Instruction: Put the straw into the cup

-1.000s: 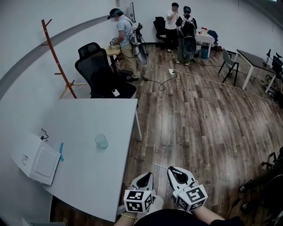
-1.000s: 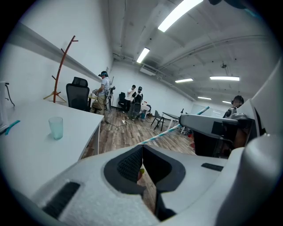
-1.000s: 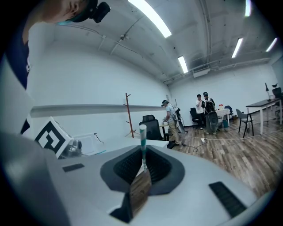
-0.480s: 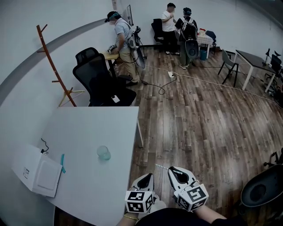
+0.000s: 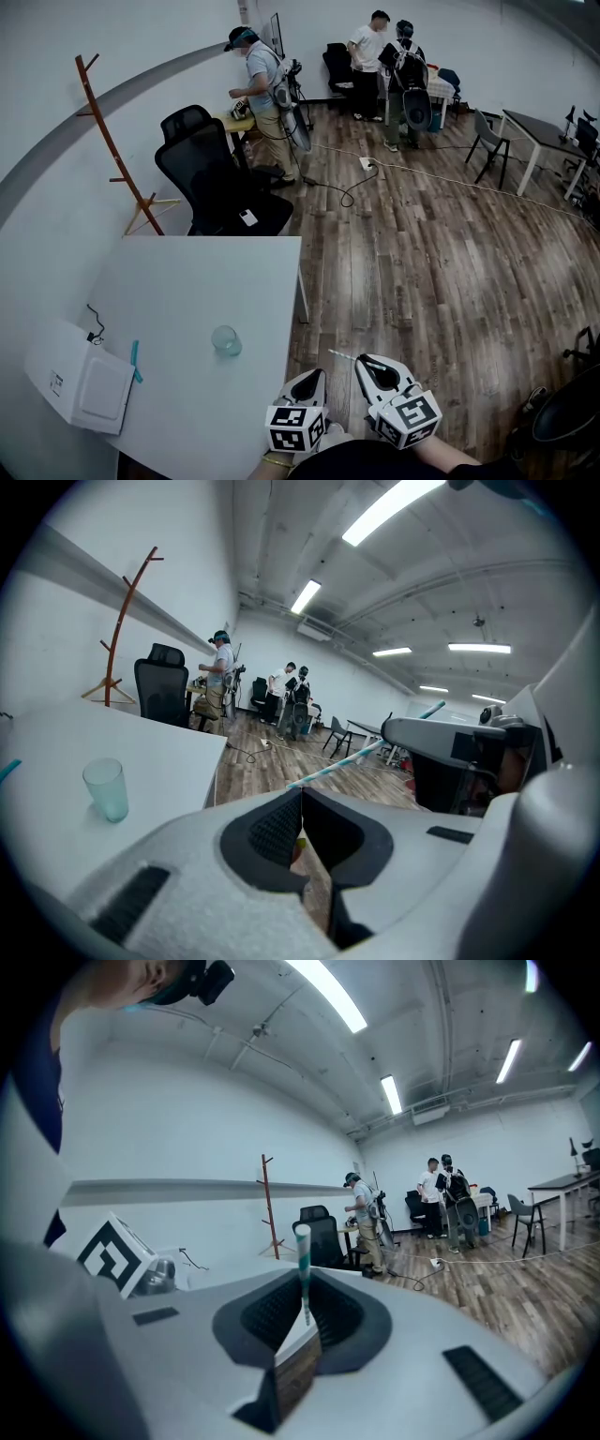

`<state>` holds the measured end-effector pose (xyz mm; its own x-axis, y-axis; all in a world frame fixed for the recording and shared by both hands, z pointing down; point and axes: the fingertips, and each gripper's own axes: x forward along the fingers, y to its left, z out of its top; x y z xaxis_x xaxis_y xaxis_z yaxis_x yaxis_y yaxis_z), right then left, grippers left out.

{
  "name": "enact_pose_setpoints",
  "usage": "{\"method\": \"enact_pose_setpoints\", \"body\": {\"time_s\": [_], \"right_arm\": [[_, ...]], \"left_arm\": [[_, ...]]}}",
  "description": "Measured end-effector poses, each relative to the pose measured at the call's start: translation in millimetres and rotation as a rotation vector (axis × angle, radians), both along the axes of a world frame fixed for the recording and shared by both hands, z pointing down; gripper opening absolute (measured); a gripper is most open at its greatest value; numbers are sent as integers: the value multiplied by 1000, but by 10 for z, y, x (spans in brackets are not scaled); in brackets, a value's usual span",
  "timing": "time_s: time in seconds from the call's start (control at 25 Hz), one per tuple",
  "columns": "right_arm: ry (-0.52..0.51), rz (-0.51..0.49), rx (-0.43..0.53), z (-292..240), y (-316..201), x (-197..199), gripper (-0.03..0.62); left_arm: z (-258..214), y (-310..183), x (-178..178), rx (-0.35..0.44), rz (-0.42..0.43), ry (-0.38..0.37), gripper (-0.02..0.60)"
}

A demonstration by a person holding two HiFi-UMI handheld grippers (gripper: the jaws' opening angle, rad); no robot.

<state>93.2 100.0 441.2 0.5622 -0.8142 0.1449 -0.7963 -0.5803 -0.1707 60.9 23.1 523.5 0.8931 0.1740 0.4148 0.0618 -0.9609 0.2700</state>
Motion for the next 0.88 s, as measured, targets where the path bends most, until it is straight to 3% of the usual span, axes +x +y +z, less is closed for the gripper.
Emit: {"method": "enact_pose_setpoints", "body": {"time_s": [0.64, 0.88], "right_arm": [[18, -57, -5, 38, -559, 286, 41], [18, -91, -10, 60, -747, 334, 41]], "left_arm": [[51, -503, 238, 1, -30, -2, 20], [94, -729, 236, -2, -78, -10, 20]]}}
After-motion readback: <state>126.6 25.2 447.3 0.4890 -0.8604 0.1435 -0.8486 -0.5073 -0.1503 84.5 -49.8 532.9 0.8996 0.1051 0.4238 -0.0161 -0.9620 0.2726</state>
